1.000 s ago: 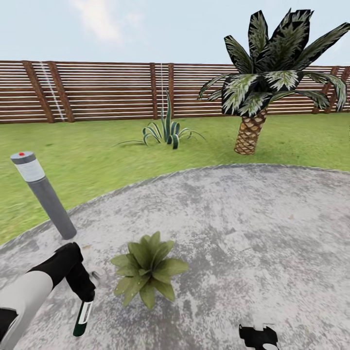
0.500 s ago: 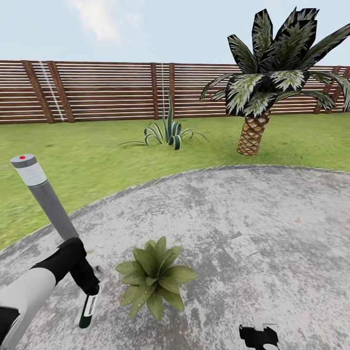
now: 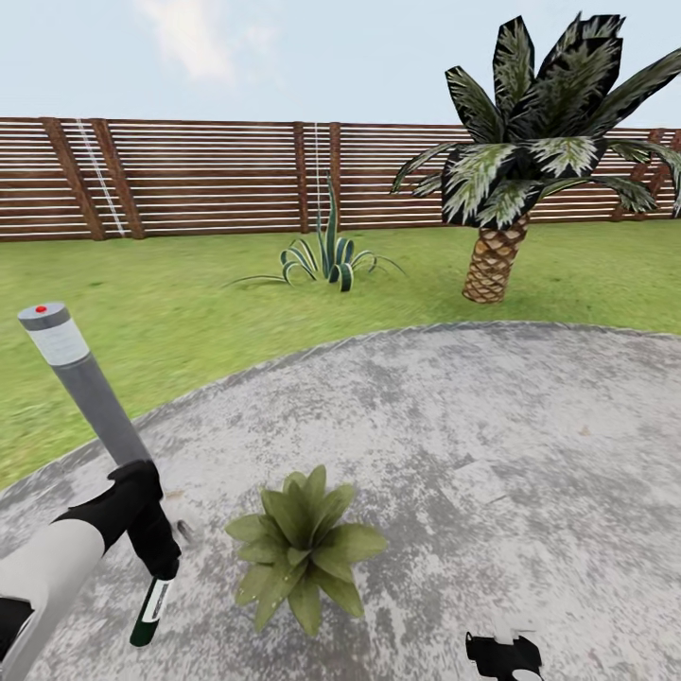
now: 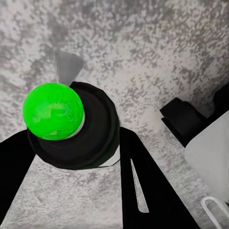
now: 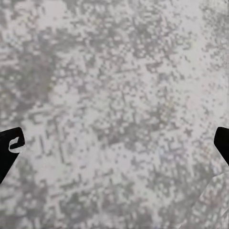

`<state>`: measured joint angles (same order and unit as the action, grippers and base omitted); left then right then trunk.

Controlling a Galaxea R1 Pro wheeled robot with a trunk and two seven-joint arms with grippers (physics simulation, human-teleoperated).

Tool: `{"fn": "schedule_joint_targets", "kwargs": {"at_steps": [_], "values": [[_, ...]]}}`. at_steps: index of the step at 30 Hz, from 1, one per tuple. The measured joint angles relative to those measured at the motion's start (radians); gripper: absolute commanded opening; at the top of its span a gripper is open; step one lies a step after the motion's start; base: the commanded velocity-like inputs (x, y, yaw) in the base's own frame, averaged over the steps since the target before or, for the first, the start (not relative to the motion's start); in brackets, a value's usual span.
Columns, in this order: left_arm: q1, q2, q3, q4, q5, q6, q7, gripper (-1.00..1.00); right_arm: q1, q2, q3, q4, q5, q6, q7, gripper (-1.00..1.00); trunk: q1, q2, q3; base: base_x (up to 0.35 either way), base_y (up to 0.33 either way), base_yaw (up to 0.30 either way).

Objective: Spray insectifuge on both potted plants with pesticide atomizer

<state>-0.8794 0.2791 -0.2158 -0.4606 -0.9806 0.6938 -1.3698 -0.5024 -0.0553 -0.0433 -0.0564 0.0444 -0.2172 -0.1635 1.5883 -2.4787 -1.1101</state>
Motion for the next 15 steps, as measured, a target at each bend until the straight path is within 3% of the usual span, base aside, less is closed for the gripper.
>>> {"fn": "schedule_joint_targets", "kwargs": {"at_steps": [5, 10, 15], "values": [[0.000, -0.003, 0.001, -0.001, 0.000, 0.000, 0.001, -1.00, 0.000, -0.001, 0.000, 0.000, 0.000, 0.000, 0.000, 1.00, 0.000, 0.000, 0.000, 0.070, 0.054, 0.000], [0.001, -0.006, 0.000, 0.007, 0.000, -0.003, 0.061, -1.00, 0.000, -0.002, 0.000, 0.000, 0.000, 0.000, 0.000, 1.00, 0.000, 0.000, 0.000, 0.004, 0.003, 0.000], [0.056, -0.008, 0.003, 0.003, 0.008, -0.005, 0.096, -1.00, 0.000, -0.002, 0.000, -0.001, 0.000, 0.000, 0.000, 1.00, 0.000, 0.000, 0.000, 0.000, 0.000, 0.000]]}}
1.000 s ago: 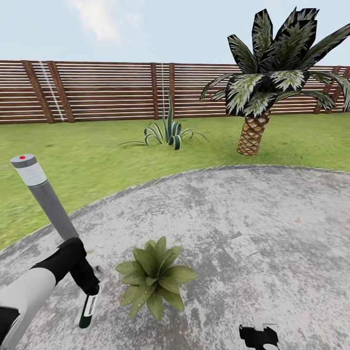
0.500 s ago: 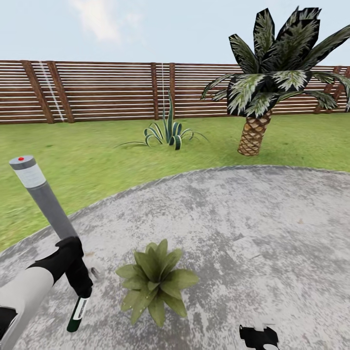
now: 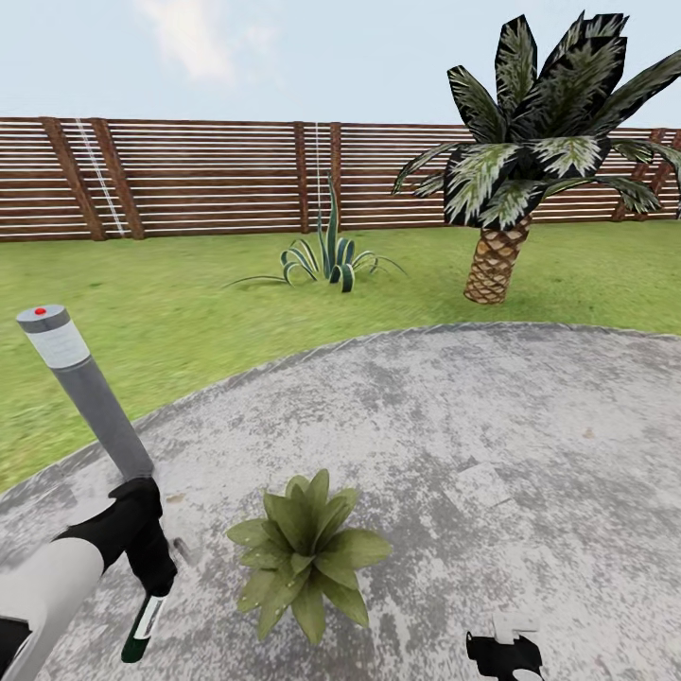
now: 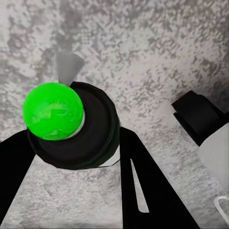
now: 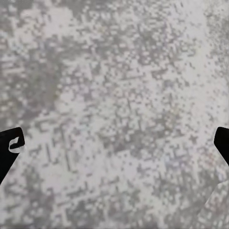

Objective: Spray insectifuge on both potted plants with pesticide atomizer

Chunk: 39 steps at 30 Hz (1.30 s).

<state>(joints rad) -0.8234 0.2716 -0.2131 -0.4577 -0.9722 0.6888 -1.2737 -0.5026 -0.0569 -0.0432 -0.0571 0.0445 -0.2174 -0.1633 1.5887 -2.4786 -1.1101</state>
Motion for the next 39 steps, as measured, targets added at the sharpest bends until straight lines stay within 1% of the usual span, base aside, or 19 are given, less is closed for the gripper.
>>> {"fn": "schedule_joint_targets", "kwargs": {"at_steps": [2, 5, 6, 8, 10, 15, 17, 20, 21, 22, 24, 26, 27, 30, 31, 33, 39], "values": [[0.002, -0.004, 0.002, -0.010, 0.002, 0.003, 0.001, -1.00, 0.000, 0.000, 0.000, 0.001, 0.000, 0.000, 0.000, 1.00, 0.000, 0.000, 0.000, 0.000, 0.000, 0.000], [-0.002, -0.014, 0.004, -0.069, 0.002, 0.008, -0.006, -1.00, 0.000, 0.000, 0.000, 0.001, 0.001, 0.001, 0.000, 1.00, 0.000, 0.000, 0.000, 0.000, 0.000, 0.000], [-0.004, -0.016, 0.004, -0.109, 0.003, 0.010, -0.008, -1.00, 0.000, 0.000, 0.000, 0.001, 0.001, 0.001, 0.000, 1.00, 0.000, 0.000, 0.000, 0.000, 0.000, 0.000], [-0.005, -0.017, 0.003, -0.145, 0.003, 0.014, -0.009, -1.00, 0.000, 0.000, 0.000, 0.001, 0.001, 0.001, 0.000, 1.00, 0.000, 0.000, 0.000, 0.000, 0.000, 0.000], [-0.005, -0.016, 0.002, -0.152, 0.000, 0.014, -0.009, -1.00, 0.000, 0.000, 0.000, 0.000, 0.001, 0.001, 0.000, 1.00, 0.000, 0.000, 0.000, 0.000, 0.000, 0.000], [0.006, 0.005, 0.004, -0.150, -0.005, 0.011, -0.004, -1.00, 0.000, 0.000, 0.000, 0.000, 0.001, 0.001, 0.000, 1.00, 0.000, 0.000, 0.000, 0.000, 0.000, 0.000], [0.013, 0.021, 0.004, -0.145, -0.006, 0.009, 0.000, -1.00, 0.000, 0.000, 0.000, 0.000, 0.001, 0.000, 0.001, 1.00, 0.000, 0.000, 0.000, 0.000, 0.000, 0.000], [0.019, 0.028, 0.004, -0.143, -0.006, 0.007, 0.000, -1.00, 0.000, 0.000, 0.000, 0.000, 0.001, 0.000, 0.000, 1.00, 0.000, 0.000, 0.000, 0.000, 0.000, 0.000], [0.029, 0.027, 0.002, -0.142, -0.006, 0.007, 0.000, -1.00, 0.000, 0.000, 0.000, 0.000, 0.001, 0.000, 0.000, 1.00, 0.000, 0.000, 0.000, 0.000, 0.000, 0.000], [0.045, 0.024, 0.001, -0.143, -0.005, 0.007, 0.001, -1.00, 0.000, 0.000, 0.000, 0.000, 0.001, 0.000, 0.000, 1.00, 0.000, 0.000, 0.000, 0.000, 0.000, 0.000], [0.072, 0.007, 0.000, -0.145, -0.002, 0.007, 0.002, -1.00, 0.000, 0.000, 0.000, 0.001, 0.001, 0.000, 0.000, 1.00, 0.000, 0.000, 0.000, 0.000, 0.000, 0.000], [0.084, -0.019, 0.001, -0.146, -0.002, 0.008, 0.002, -1.00, 0.000, 0.000, 0.000, 0.001, 0.001, 0.000, 0.000, 1.00, 0.000, 0.000, 0.000, 0.000, 0.000, 0.000], [0.086, -0.025, 0.002, -0.146, -0.002, 0.008, 0.002, -1.00, 0.000, 0.000, 0.000, 0.000, 0.001, 0.000, 0.000, 1.00, 0.000, 0.000, 0.000, 0.000, 0.000, 0.000], [0.088, -0.028, 0.006, -0.145, 0.001, 0.007, 0.002, -1.00, 0.000, 0.000, 0.000, 0.000, 0.001, 0.000, 0.000, 1.00, 0.000, 0.000, 0.000, 0.000, -0.018, 0.000], [0.091, -0.027, 0.020, -0.144, 0.003, 0.008, 0.002, -1.00, 0.000, 0.000, 0.000, 0.000, 0.000, 0.000, -0.001, 1.00, 0.000, 0.000, 0.000, 0.000, -0.153, 0.000], [0.092, -0.030, 0.035, -0.150, 0.005, 0.009, 0.003, -1.00, 0.000, 0.001, 0.000, -0.001, 0.000, 0.000, 0.000, 1.00, 0.000, 0.000, 0.000, -0.037, -0.217, 0.003], [0.092, -0.035, 0.043, -0.154, 0.004, 0.009, 0.002, -1.00, 0.000, 0.001, 0.000, 0.000, 0.000, 0.000, -0.001, 1.00, 0.000, 0.000, 0.000, -0.216, -0.201, 0.210]]}}
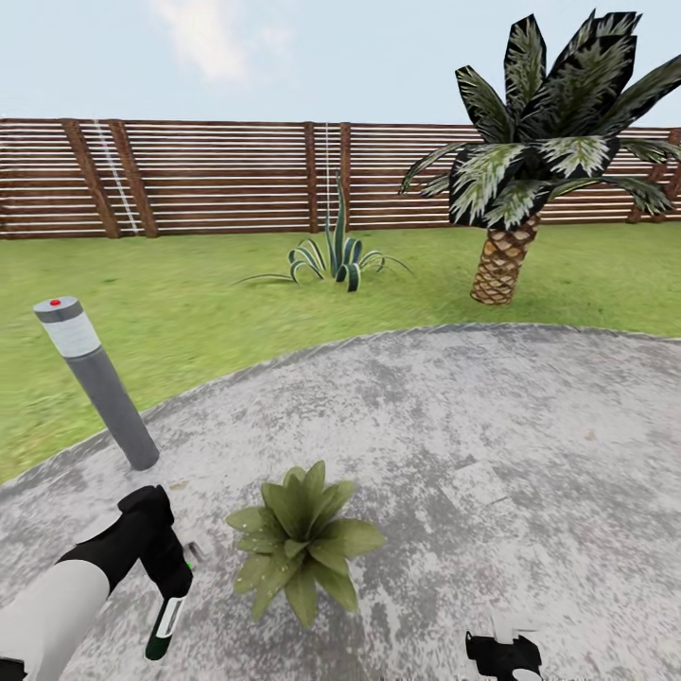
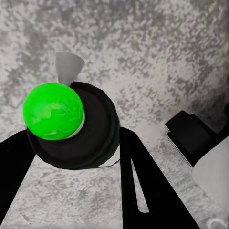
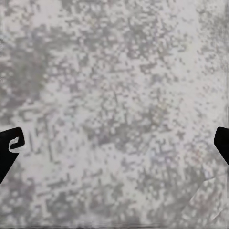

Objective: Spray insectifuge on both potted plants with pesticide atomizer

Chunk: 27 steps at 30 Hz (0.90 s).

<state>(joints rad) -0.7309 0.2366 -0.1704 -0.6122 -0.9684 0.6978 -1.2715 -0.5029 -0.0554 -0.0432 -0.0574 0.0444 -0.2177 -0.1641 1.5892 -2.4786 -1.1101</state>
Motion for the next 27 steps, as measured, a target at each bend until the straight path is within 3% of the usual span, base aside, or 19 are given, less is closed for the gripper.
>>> {"fn": "schedule_joint_targets", "kwargs": {"at_steps": [5, 16, 22, 27], "values": [[0.000, 0.000, 0.001, 0.003, -0.001, 0.000, 0.000, -1.00, 0.000, 0.000, 0.000, 0.000, 0.000, 0.000, 0.000, 1.00, 0.000, 0.000, 0.000, -0.256, -0.111, 0.244], [0.005, -0.004, 0.002, 0.010, -0.002, 0.003, 0.017, -1.00, 0.000, 0.000, 0.000, 0.000, 0.000, 0.000, 0.000, 1.00, 0.000, 0.000, 0.000, -0.015, -0.004, 0.056], [0.004, -0.039, 0.006, 0.008, 0.002, 0.015, 0.059, -1.00, 0.000, -0.001, 0.000, 0.000, 0.001, 0.000, 0.000, 1.00, 0.000, 0.000, 0.000, 0.000, 0.000, 0.145], [0.004, -0.041, 0.007, 0.001, 0.003, 0.015, 0.061, -1.00, 0.000, -0.011, 0.000, 0.000, 0.002, 0.000, 0.000, 1.00, 0.000, 0.000, 0.000, 0.000, -0.123, 0.005]]}}
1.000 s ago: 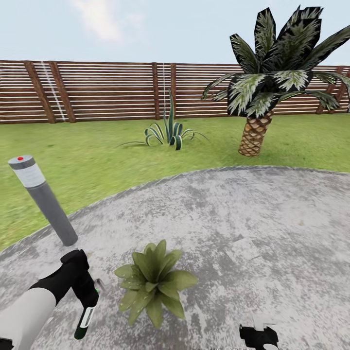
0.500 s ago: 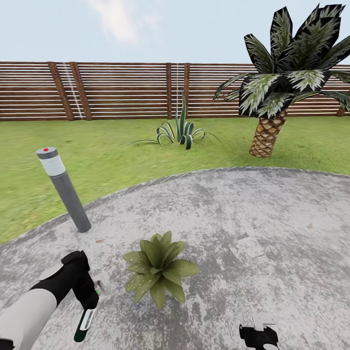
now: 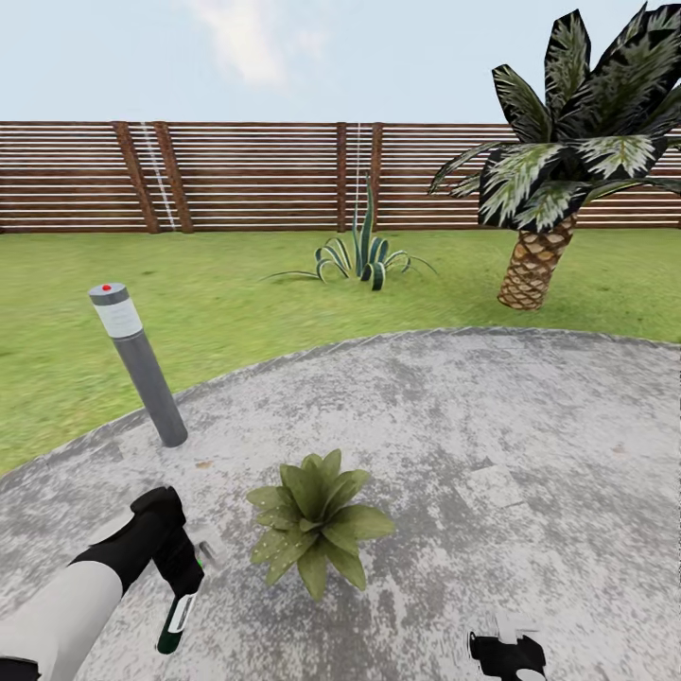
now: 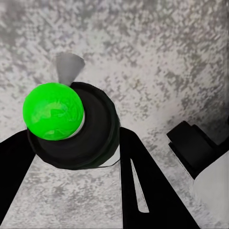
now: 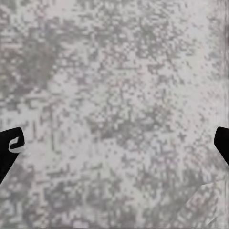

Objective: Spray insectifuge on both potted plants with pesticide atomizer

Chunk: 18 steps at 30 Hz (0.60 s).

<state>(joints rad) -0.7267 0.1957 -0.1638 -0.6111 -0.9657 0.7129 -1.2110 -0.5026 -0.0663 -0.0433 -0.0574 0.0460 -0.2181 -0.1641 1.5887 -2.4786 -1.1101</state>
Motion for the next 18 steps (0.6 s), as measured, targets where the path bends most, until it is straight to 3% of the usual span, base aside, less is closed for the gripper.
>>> {"fn": "schedule_joint_targets", "kwargs": {"at_steps": [8, 18], "values": [[0.000, -0.002, 0.000, -0.003, 0.000, 0.001, 0.000, -1.00, 0.000, 0.001, 0.000, 0.000, 0.000, 0.000, 0.000, 1.00, 0.000, 0.000, 0.000, -0.011, -0.267, 0.012], [0.000, 0.000, 0.000, -0.007, 0.000, 0.003, 0.001, -1.00, 0.000, 0.005, 0.001, 0.000, 0.000, -0.001, 0.000, 1.00, 0.000, 0.000, 0.000, -0.023, -0.273, 0.258]]}}
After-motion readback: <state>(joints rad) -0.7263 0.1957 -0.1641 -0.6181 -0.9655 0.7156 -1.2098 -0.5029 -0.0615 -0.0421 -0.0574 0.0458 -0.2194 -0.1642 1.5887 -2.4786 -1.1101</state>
